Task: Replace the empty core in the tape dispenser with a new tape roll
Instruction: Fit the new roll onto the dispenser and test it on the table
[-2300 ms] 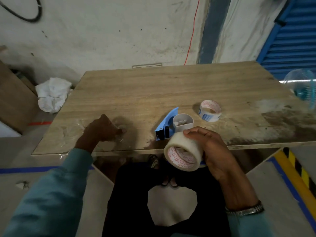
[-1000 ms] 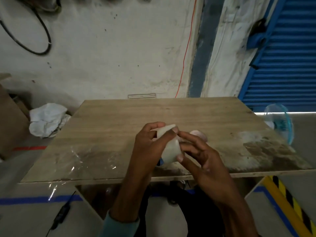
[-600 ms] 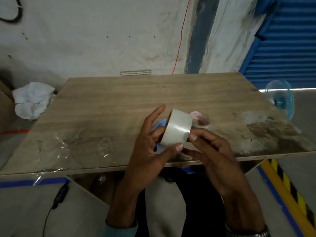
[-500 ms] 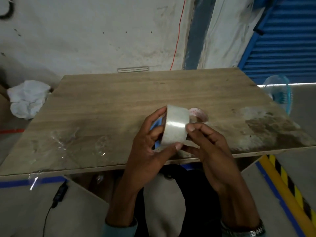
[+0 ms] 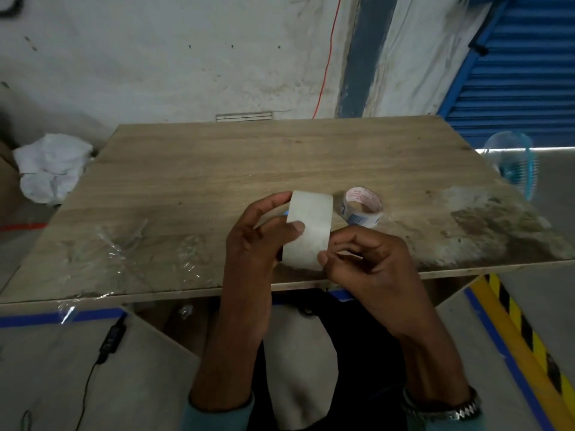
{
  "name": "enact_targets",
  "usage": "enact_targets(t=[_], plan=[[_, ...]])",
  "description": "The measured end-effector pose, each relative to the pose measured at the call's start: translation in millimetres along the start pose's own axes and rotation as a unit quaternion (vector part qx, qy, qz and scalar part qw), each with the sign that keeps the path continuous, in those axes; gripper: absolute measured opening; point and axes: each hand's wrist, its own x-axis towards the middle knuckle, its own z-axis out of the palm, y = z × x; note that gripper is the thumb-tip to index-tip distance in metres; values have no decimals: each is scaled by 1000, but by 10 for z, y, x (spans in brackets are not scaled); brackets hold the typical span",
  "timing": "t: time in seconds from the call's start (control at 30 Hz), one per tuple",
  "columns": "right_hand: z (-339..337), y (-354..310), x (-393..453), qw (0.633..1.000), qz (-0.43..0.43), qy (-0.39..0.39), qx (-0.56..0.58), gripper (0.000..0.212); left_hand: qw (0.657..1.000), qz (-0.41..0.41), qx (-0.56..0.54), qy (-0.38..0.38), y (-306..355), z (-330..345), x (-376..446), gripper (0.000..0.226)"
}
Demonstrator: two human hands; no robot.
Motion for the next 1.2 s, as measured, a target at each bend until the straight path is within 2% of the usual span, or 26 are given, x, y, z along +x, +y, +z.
enact_targets(t=[0.07,0.17,0.27,0.37,0.5,0.6,0.77,0.87,1.0,1.07,1.2], plan=[[-6,5,-13,1000,1,-18,3,8,999,-38,-25,17,14,4,7,40],[3,-6,-3,1000,17,-6,7,16,999,-24,3,27,21,15,-2,42],[74,-42,9,998,20,49,44,5,999,15,24,-15,27,43,-48,46],[128,-62,13,990,41,111,81,21,994,44,62,-73,24,25,-82,48],[169,-73,12,983,85,140,87,41,975,65,172,-126,6,-68,-83,60],[222,-148,38,962,139,176,154,34,956,87,232,-157,8,-113,-94,64],[278,-227,79,933,186,196,237,32,942,94,266,-181,2,-96,-119,51],[267,-234,80,935,188,175,244,27,949,98,246,-169,-20,-103,-89,55],[265,-238,49,958,158,130,202,20,982,60,113,-139,-9,-56,-78,46],[274,-248,32,964,143,86,208,24,991,44,62,-106,-3,-27,-82,39],[276,-246,14,965,113,28,233,33,995,35,44,-78,2,-34,-79,33]])
